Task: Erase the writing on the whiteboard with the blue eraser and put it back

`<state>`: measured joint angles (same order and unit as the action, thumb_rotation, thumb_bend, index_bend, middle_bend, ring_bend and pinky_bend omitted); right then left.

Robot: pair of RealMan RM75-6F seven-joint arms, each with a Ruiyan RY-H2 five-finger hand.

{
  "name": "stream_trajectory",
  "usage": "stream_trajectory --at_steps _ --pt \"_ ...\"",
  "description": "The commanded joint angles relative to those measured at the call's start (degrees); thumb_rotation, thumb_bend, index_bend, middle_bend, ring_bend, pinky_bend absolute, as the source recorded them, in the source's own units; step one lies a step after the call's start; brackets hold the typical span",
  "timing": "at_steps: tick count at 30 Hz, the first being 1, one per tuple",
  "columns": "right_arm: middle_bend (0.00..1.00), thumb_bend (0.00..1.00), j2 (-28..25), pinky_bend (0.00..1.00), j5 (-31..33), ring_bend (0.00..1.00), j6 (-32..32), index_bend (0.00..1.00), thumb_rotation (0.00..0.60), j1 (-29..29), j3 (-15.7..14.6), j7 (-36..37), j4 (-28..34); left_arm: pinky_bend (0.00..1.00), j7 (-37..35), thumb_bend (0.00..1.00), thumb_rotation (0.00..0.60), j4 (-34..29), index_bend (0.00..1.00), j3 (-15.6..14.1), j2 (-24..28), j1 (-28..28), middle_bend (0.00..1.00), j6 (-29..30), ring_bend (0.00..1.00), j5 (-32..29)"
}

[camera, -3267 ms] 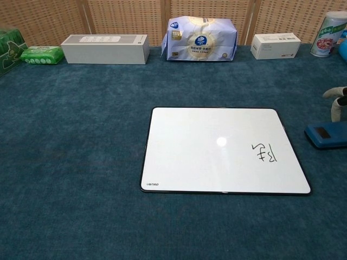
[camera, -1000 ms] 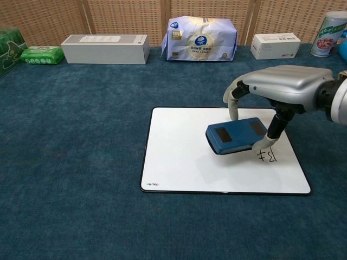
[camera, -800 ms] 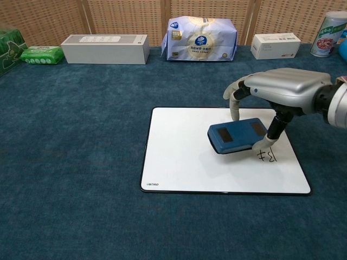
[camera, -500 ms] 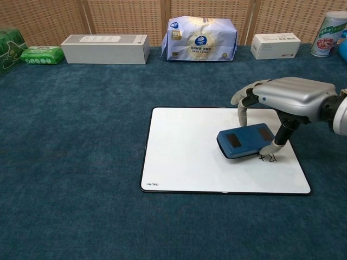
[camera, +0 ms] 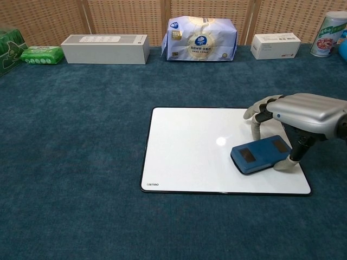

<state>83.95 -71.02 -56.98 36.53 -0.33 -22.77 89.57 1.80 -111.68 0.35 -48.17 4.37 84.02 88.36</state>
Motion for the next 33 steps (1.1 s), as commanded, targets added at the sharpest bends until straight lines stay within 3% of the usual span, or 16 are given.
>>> stream_trajectory --at_steps 1,24,33 --pt "0.16 0.16 -0.8 0.00 0.0 0.00 -0.7 0.85 0.600 -0.9 -0.4 -0.6 1.1 0.20 0.1 0.36 0.600 -0.1 0.34 0.1 -0.1 0.1 0.31 -0.1 0.25 0.1" --pt "0.16 0.16 1.6 0.00 -0.2 0.00 4.1 0.85 0.600 2.1 3.5 1.5 -3.9 0.20 -0.3 0.36 0.600 0.1 0.34 -0.5 0.6 -1.4 0.31 1.8 0.25 0.2" --pt "0.16 0.16 1.4 0.00 0.7 0.00 4.5 0.86 0.600 1.8 3.3 1.0 -3.7 0.20 -0.7 0.36 0.600 0.5 0.34 -0.5 0.3 -1.3 0.30 1.5 0.25 0.2"
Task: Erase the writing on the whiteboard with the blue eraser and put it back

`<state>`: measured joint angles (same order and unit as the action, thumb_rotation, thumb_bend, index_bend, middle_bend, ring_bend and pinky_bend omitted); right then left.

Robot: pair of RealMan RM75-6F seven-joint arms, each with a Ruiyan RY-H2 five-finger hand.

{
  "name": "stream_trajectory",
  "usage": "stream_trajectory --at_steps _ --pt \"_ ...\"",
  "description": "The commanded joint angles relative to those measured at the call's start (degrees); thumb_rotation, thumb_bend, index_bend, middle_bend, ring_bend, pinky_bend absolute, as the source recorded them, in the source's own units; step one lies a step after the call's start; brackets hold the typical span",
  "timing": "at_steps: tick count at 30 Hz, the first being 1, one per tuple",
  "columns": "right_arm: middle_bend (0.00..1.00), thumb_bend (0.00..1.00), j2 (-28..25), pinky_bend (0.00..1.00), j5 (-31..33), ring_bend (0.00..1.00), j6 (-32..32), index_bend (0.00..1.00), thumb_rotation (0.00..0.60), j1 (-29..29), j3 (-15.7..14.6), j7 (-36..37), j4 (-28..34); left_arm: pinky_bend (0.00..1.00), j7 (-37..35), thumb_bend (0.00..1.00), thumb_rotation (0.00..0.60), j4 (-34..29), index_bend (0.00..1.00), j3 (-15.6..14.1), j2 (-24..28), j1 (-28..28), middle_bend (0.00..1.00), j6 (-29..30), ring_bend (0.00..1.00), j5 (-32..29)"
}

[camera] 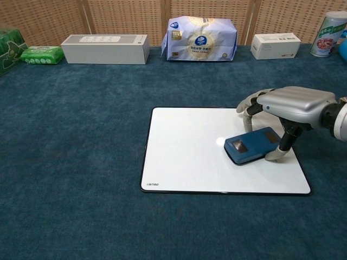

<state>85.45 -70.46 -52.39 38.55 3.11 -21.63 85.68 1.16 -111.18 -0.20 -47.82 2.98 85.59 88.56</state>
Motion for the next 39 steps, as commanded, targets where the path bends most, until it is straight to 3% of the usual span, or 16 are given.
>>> stream_trajectory --at_steps 1,23,39 --pt "0.16 0.16 -0.2 0.00 0.1 0.00 -0.3 0.86 0.600 -0.4 -0.3 -0.2 0.3 0.20 0.0 0.36 0.600 0.1 0.34 0.1 -0.1 0.2 0.31 -0.2 0.25 0.0" --pt "0.16 0.15 -5.6 0.00 -1.6 0.00 -7.2 0.85 0.600 -7.0 -3.8 -1.5 7.2 0.20 1.3 0.36 0.600 -0.8 0.34 0.6 -0.8 2.0 0.30 -2.0 0.25 0.8" --pt "0.16 0.15 -3.3 0.00 -1.6 0.00 -3.5 0.85 0.600 -4.9 -1.4 -0.1 3.3 0.20 0.9 0.36 0.600 -0.6 0.34 0.1 -0.4 1.0 0.30 -0.8 0.25 0.8"
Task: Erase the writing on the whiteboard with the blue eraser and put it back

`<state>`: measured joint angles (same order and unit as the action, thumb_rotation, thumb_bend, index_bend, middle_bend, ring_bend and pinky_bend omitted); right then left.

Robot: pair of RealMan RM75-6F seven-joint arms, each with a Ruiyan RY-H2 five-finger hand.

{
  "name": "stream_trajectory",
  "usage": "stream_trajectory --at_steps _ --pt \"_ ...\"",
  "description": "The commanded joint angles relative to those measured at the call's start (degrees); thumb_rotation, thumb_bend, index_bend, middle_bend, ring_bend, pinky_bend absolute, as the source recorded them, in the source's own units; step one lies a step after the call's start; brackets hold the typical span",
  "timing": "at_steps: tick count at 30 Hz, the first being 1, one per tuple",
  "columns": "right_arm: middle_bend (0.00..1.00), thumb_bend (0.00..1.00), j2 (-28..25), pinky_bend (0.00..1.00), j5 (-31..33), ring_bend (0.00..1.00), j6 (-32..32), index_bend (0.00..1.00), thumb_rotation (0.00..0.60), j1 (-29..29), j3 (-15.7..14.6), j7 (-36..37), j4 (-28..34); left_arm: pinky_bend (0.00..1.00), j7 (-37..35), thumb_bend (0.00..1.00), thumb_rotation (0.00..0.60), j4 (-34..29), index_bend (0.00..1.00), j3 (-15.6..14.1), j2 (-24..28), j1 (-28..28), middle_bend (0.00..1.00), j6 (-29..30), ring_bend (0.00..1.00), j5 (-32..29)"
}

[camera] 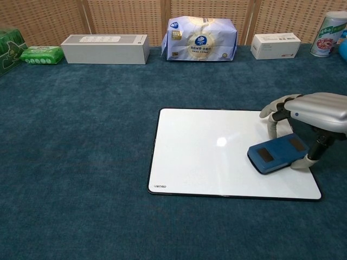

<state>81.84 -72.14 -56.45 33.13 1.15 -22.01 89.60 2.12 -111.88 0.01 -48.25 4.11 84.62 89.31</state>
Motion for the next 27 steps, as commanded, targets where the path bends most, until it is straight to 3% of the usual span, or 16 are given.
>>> stream_trajectory --at_steps 1,14,27 --pt "0.16 0.15 0.5 0.00 0.1 0.00 1.0 0.85 0.600 0.9 0.8 0.3 -1.0 0.20 -0.1 0.36 0.600 0.1 0.34 -0.1 0.1 -0.2 0.30 0.2 0.25 0.0" --pt "0.16 0.15 2.3 0.00 1.7 0.00 5.0 0.85 0.600 4.4 3.4 0.7 -4.8 0.20 -0.9 0.36 0.600 0.7 0.34 -0.3 0.3 -0.9 0.30 1.0 0.25 -0.2" --pt "0.17 0.15 0.2 0.00 1.6 0.00 2.3 0.86 0.600 1.5 1.0 0.6 -2.6 0.20 -0.9 0.36 0.600 0.8 0.34 0.1 -0.2 0.0 0.30 0.0 0.25 0.2"
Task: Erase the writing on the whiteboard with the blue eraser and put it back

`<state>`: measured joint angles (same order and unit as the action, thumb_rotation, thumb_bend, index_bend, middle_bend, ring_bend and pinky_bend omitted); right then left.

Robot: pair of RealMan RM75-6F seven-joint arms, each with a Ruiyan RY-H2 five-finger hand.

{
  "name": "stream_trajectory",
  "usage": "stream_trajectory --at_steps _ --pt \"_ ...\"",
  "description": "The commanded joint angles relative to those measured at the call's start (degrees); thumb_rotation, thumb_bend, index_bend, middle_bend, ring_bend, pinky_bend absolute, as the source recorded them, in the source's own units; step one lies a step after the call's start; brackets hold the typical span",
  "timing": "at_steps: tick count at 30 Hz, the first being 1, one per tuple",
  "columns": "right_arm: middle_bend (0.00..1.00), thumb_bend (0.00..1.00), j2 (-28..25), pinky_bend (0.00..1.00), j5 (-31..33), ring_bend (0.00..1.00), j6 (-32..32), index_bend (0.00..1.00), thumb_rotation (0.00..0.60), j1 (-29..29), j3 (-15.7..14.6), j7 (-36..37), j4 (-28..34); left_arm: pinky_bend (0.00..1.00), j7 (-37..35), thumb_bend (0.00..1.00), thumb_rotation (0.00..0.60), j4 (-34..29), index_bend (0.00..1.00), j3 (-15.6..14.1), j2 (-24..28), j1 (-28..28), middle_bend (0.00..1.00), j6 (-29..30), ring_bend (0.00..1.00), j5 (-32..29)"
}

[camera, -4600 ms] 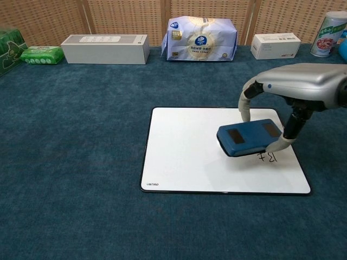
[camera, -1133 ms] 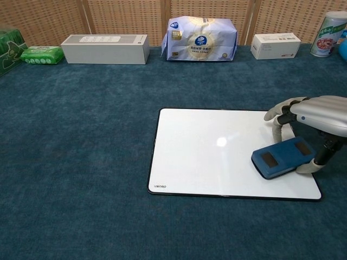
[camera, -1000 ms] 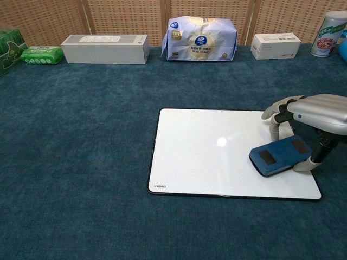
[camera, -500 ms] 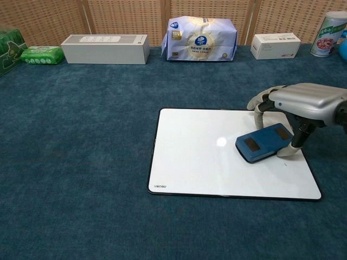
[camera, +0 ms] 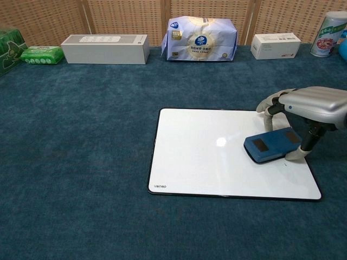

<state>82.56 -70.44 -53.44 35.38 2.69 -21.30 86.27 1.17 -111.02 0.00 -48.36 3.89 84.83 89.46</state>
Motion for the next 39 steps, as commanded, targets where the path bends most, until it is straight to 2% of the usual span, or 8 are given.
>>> stream_trajectory --at_steps 1,12,20,29,39 --pt "0.17 0.15 -0.8 0.00 -0.2 0.00 -1.2 0.86 0.600 -1.1 -0.8 -0.2 1.1 0.20 0.1 0.36 0.600 0.0 0.34 0.1 -0.2 0.3 0.30 -0.4 0.25 0.0" --pt "0.17 0.15 -2.9 0.00 -2.2 0.00 -5.3 0.85 0.600 -4.4 -3.0 -1.4 5.3 0.20 0.2 0.36 0.600 0.0 0.34 0.4 -0.5 1.0 0.30 -1.0 0.25 0.1" --pt "0.17 0.15 -2.3 0.00 -3.0 0.00 -5.2 0.85 0.600 -4.1 -2.7 -2.9 7.5 0.20 -0.1 0.36 0.600 0.2 0.34 0.2 -0.2 0.6 0.30 -0.6 0.25 0.0" --pt "0.17 0.15 -0.4 0.00 -3.0 0.00 -2.7 0.85 0.600 -2.5 -1.6 -2.2 5.4 0.20 -0.5 0.36 0.600 0.5 0.34 -0.1 0.0 0.2 0.30 -0.1 0.25 0.0" --pt "0.17 0.15 -0.8 0.00 -2.7 0.00 -0.1 0.85 0.600 -0.4 0.2 -0.4 2.5 0.20 -0.5 0.36 0.600 0.4 0.34 -0.2 0.2 -0.3 0.30 0.5 0.25 0.1"
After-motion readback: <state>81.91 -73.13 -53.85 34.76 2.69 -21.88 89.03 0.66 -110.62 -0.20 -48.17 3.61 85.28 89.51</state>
